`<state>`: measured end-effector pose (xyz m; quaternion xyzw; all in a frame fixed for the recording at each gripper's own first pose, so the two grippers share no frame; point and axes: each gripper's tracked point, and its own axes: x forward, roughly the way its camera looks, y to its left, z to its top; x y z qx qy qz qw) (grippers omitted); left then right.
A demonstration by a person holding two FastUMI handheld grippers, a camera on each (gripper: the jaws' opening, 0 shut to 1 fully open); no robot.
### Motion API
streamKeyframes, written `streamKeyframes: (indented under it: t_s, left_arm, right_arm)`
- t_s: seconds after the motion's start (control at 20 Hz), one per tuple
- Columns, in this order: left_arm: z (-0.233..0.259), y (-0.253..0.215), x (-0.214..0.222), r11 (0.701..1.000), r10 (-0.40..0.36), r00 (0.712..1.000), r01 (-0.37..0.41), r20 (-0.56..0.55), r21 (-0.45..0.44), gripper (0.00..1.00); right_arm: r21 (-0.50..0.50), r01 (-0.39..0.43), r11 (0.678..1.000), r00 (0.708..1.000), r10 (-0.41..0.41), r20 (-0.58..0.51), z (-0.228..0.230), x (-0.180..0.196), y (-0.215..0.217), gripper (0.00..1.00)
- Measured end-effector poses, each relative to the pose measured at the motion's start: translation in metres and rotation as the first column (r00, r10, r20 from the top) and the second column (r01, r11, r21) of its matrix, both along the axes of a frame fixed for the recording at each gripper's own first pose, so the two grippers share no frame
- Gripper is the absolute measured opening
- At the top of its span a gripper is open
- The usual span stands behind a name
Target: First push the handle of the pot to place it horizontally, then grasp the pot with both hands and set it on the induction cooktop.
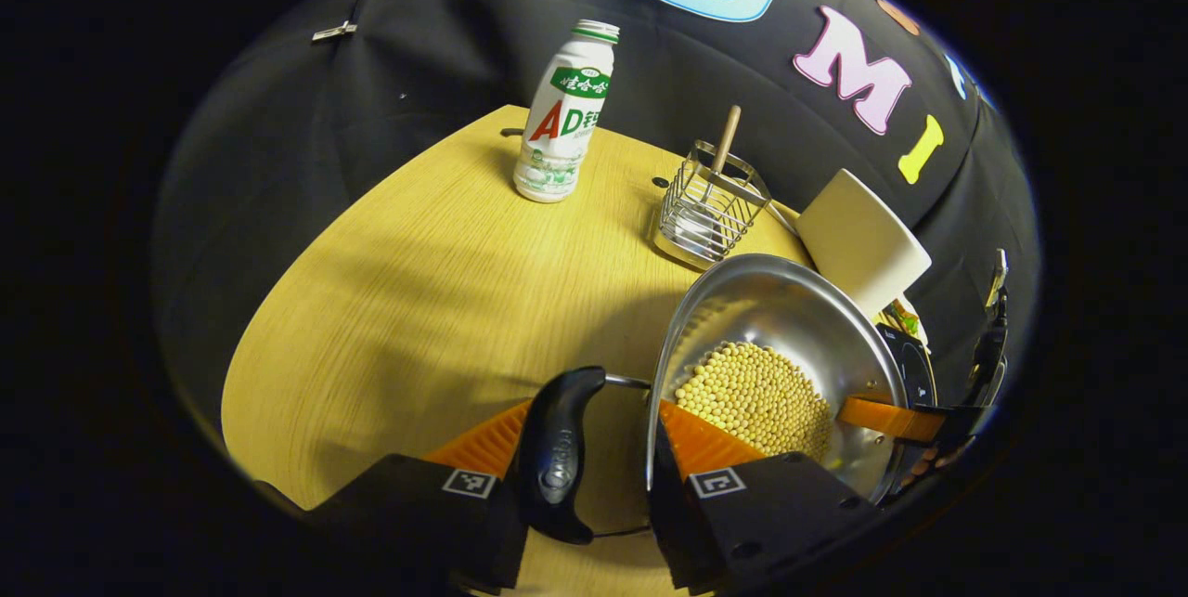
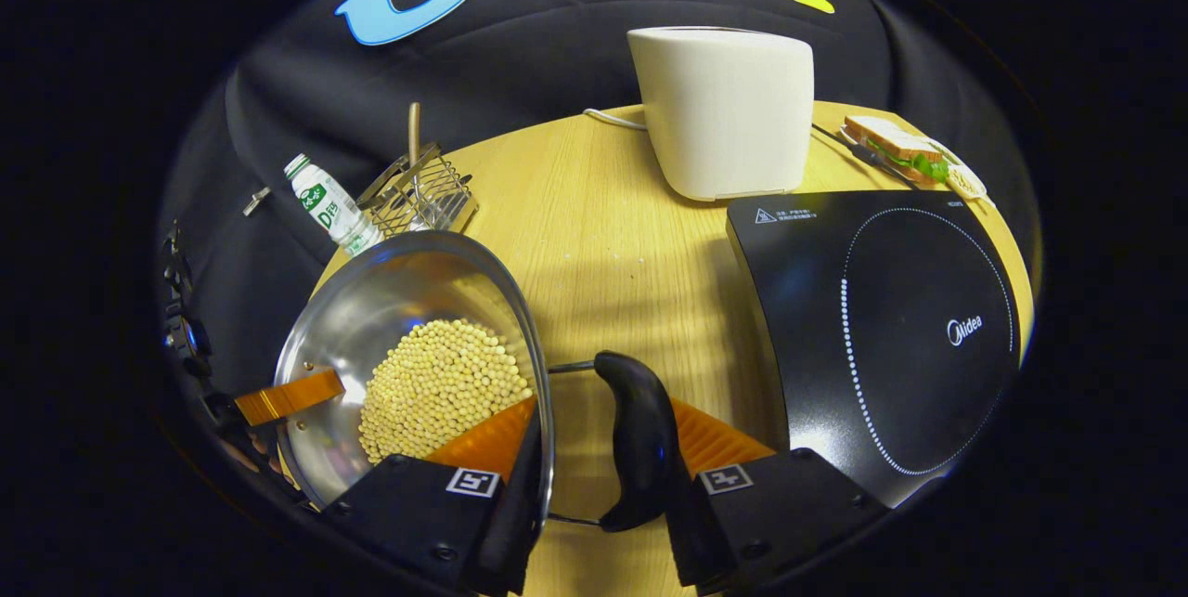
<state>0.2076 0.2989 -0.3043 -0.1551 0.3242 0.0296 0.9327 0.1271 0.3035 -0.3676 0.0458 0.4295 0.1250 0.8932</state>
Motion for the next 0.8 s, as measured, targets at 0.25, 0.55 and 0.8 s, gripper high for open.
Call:
streamKeyframes:
  t_s: [0.25, 0.55, 0.8]
  left_arm:
    - [0.002, -0.002, -0.01, 1.0, 0.009, 1.0, -0.009, -0.006, -0.008, 0.58]
    - [0.013, -0.007, -0.024, 1.0, 0.027, 1.0, -0.027, 0.006, -0.002, 0.58]
    - [0.044, -0.023, -0.033, 0.999, 0.016, 0.999, -0.017, 0.028, 0.034, 0.58]
  right_arm:
    - [-0.003, -0.017, 1.0, 1.0, 0.017, 0.003, 0.001, -0.003, -0.001, 0.59]
    - [0.002, -0.037, 0.999, 0.999, 0.037, 0.023, 0.016, -0.011, -0.004, 0.59]
    - [0.025, -0.034, 0.999, 0.999, 0.033, 0.037, 0.046, -0.016, -0.017, 0.59]
